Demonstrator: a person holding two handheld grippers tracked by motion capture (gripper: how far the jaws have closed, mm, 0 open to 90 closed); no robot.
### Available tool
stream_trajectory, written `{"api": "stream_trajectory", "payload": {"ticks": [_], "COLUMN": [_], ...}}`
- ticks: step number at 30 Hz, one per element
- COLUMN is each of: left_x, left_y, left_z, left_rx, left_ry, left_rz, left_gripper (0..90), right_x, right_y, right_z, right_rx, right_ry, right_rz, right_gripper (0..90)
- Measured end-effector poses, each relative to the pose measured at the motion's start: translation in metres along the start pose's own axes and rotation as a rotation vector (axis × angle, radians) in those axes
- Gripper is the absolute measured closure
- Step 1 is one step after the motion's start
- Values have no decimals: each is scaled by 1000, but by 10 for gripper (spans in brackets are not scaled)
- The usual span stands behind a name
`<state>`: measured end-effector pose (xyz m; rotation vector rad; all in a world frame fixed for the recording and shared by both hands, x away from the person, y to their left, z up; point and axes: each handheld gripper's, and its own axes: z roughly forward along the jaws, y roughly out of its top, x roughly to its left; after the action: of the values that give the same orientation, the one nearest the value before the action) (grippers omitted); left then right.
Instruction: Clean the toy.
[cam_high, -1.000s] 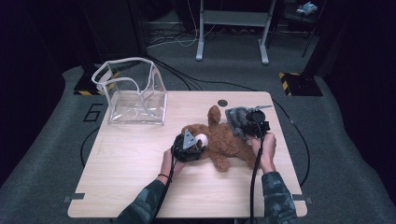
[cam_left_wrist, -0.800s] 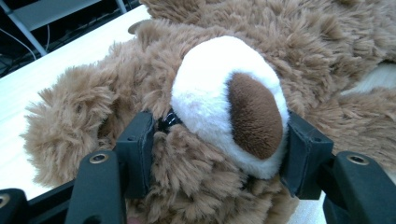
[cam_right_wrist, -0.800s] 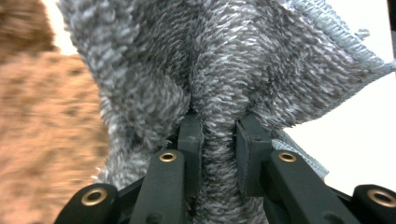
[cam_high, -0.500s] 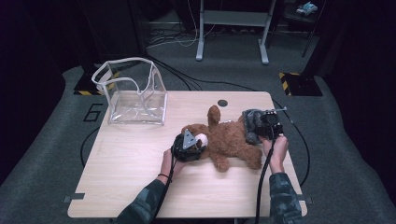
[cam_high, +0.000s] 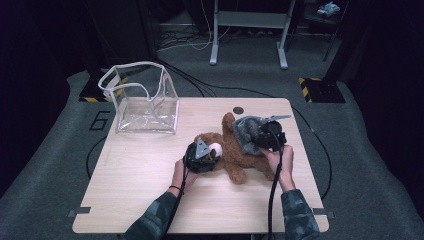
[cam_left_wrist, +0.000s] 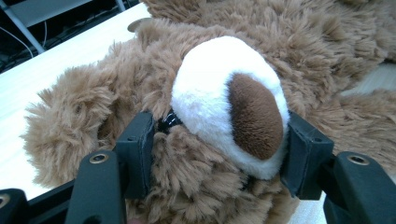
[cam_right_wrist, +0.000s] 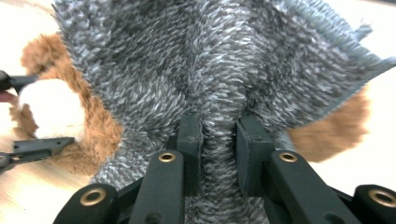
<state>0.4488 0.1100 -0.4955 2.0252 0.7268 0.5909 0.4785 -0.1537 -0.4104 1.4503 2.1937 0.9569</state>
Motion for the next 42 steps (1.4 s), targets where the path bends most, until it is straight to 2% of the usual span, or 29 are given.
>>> {"api": "stream_trajectory", "payload": {"ticks": [3, 8, 10, 12, 16, 19, 22, 26, 27, 29, 32, 34, 37, 38, 39, 41, 42], "left_x": [2, 6, 7, 9, 10, 11, 13, 17, 17, 18, 19, 20, 21, 21, 22, 22, 22], "left_y": [2, 5, 6, 6, 6, 7, 8, 8, 8, 9, 11, 11, 13, 13, 13, 13, 13], "left_z": [1, 1, 2, 2, 2, 2, 3, 3, 3, 4, 4, 4, 5, 5, 5, 5, 5], "left_rx": [6, 27, 28, 29, 26, 34, 37, 35, 45, 47, 56, 61, 69, 73, 71, 75, 75], "left_ry": [-10, -35, -40, -38, -44, -51, -59, -69, -76, -74, -78, -80, -85, -87, -88, -92, -94], "left_rz": [-17, -32, -45, -40, -51, -54, -68, -88, -89, -91, -94, -97, -104, -101, -102, -105, -105], "left_gripper": [380, 378, 378, 378, 378, 378, 378, 377, 377, 376, 375, 375, 375, 374, 374, 374, 374], "right_x": [-10, -21, -29, -38, -56, -64, -67, -54, -49, -35, -14, 3, 29, 40, 51, 67, 72], "right_y": [-2, -6, -8, -12, -24, -32, -32, -23, -21, -16, -7, 0, 9, 11, 12, 12, 11], "right_z": [5, 6, 7, 9, 19, 24, 17, -6, -11, -19, -27, -30, -27, -23, -16, 0, 6], "right_rx": [-14, -9, -4, 4, 47, 79, 61, -5, -18, -38, -75, -92, -86, -80, -65, -25, -11], "right_ry": [22, 11, -5, -20, -78, -100, -117, -122, -117, -108, -81, -44, 8, 24, 30, 47, 39], "right_rz": [43, 72, 102, 130, 186, 207, 196, 163, 131, 109, 38, 3, -67, -71, -108, -146, -160], "right_gripper": [745, 745, 746, 746, 746, 744, 741, 736, 734, 734, 732, 732, 732, 731, 731, 730, 730]}}
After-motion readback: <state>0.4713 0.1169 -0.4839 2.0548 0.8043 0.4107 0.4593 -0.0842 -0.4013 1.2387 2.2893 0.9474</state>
